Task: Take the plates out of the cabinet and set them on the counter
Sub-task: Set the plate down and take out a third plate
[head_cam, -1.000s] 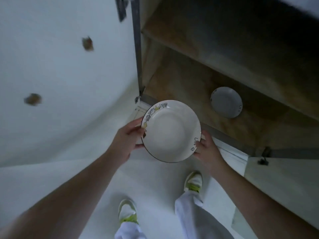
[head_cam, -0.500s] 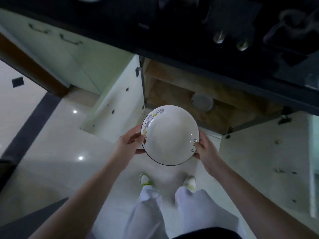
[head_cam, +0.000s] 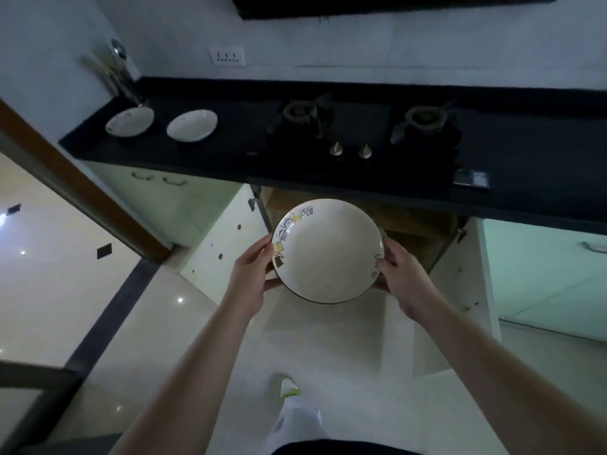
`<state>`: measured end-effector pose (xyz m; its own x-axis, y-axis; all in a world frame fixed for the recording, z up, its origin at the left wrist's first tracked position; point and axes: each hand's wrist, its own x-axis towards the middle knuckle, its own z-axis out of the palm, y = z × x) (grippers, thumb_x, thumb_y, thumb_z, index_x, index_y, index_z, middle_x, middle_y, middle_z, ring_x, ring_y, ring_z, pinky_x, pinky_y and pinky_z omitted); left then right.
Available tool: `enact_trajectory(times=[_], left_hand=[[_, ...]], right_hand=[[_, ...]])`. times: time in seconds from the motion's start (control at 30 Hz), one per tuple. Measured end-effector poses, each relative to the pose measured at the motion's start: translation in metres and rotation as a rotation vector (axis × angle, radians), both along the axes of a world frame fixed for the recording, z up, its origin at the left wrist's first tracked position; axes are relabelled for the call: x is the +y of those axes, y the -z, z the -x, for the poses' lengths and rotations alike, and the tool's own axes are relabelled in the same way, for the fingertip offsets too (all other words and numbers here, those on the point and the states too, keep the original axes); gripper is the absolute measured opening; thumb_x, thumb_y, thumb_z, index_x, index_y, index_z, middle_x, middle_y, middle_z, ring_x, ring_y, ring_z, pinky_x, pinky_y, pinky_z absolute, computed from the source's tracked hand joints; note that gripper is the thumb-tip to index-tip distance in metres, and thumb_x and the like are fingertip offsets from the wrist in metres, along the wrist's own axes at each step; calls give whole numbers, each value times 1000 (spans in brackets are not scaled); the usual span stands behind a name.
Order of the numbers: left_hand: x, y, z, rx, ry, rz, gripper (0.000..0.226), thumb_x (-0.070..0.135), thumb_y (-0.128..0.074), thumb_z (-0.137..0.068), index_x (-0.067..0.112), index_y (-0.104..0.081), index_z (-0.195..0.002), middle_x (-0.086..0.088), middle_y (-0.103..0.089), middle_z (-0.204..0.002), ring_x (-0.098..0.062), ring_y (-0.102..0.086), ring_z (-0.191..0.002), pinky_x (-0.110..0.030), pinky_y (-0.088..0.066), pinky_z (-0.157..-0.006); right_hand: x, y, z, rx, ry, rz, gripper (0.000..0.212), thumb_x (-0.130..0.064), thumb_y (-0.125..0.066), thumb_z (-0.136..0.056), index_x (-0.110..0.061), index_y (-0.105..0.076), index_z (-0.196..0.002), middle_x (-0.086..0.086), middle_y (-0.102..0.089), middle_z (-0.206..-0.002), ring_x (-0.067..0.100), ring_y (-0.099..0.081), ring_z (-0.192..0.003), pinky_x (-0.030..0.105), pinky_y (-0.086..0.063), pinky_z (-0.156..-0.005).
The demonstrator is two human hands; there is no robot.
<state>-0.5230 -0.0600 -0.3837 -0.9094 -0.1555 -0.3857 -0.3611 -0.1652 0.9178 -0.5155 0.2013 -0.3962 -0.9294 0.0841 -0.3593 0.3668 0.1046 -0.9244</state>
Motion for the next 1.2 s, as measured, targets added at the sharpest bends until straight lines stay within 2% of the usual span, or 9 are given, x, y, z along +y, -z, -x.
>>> enact_trajectory(times=[0.1, 0.17, 0.27, 0.33, 0.4, 0.5, 0.73, 0.93, 1.2], left_hand=[[45, -24, -23, 33, 65, -54, 24, 22, -57, -98, 30, -72, -115, -4, -75, -110, -19, -73, -91, -37, -58, -61], [72, -37, -37, 48, 116, -85, 23, 21, -57, -98, 31, -75, -110, -5, -76, -104, -19, -74, -83, -37, -58, -60], [107, -56, -57, 46, 163, -135, 22, 20, -60, -96, 32, -77, -104, -6, -77, -98, -20, -74, -78, -40, -59, -62], [124, -67, -66, 44, 181, -157, 21, 20, -62, -94, 29, -75, -108, -6, -77, -96, -20, -74, -78, -39, -58, -62], [138, -78, -72, 49, 216, -182, 22, 19, -62, -94, 26, -74, -111, -7, -76, -97, -21, -74, -78, -38, -58, -60], [153, -93, -75, 34, 255, -205, 20, 17, -63, -93, 26, -77, -104, -8, -77, -96, -24, -75, -78, -38, -58, -55], [180, -125, -55, 16, 387, -268, 22, 22, -63, -94, 25, -73, -114, -6, -77, -104, -22, -75, -86, -35, -58, -59], [186, -137, -26, 23, 561, -279, 21, 32, -62, -95, 33, -75, -111, 1, -75, -111, -19, -73, -98, -37, -60, -71], [230, -127, -8, -39, 649, -296, 21, 27, -58, -98, 33, -75, -109, 2, -77, -101, -16, -74, -85, -34, -59, -59]], right_hand=[[57, -24, -33, 32, 2, 11, 44, -20, -54, -96, -37, -47, -136, -9, -63, -121, 18, -58, -112, 47, -52, -94], [90, -39, -54, 36, 29, 83, 44, -16, -54, -94, -35, -51, -134, -4, -66, -120, 24, -60, -113, 53, -51, -96], [127, -60, -85, 50, 78, 179, 40, -11, -53, -93, -42, -64, -116, 2, -71, -114, 26, -66, -107, 51, -55, -90], [146, -73, -102, 73, 98, 251, 42, -8, -53, -93, -46, -71, -100, 4, -74, -106, 23, -72, -95, 42, -60, -76], [161, -81, -116, 83, 138, 311, 40, -6, -53, -94, -40, -71, -105, 5, -75, -101, 23, -74, -87, 36, -60, -66], [174, -89, -132, 82, 180, 325, 37, -7, -54, -94, -31, -64, -120, 7, -76, -100, 24, -73, -87, 36, -60, -67], [186, -128, -145, 171, 292, 337, 33, -10, -56, -95, -36, -73, -103, 1, -76, -94, 21, -74, -83, 34, -60, -66], [190, -145, -144, 233, 387, 348, 29, -16, -58, -95, -34, -71, -113, 0, -75, -96, 19, -73, -82, 32, -59, -66], [199, -135, -159, 292, 605, 340, 23, -23, -56, -97, -34, -70, -110, -1, -74, -93, 14, -70, -75, 28, -57, -62]])
